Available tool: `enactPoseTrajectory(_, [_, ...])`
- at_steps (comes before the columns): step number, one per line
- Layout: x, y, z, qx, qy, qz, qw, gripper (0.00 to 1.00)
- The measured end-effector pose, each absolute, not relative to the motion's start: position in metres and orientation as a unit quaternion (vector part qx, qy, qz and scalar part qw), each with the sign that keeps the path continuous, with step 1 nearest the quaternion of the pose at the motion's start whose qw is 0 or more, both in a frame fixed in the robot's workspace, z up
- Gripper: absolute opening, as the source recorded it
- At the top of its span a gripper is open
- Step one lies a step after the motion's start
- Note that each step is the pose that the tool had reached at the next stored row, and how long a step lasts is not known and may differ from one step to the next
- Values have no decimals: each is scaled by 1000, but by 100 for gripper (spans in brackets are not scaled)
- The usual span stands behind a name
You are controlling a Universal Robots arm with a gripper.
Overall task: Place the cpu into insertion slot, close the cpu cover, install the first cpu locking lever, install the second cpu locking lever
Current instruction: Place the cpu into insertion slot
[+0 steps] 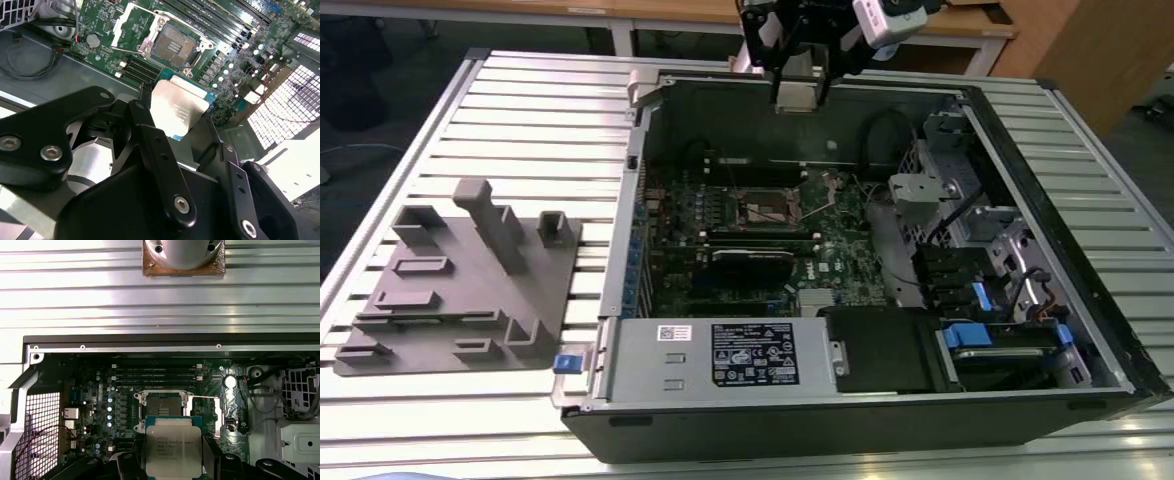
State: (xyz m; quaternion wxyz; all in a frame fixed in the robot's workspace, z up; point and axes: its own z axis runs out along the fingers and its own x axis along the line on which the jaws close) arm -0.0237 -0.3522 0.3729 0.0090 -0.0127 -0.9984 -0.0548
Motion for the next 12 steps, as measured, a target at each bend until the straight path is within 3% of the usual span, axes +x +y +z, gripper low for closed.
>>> enactPoseTrajectory(12, [-24, -352, 363, -13, -998, -55, 9, 54])
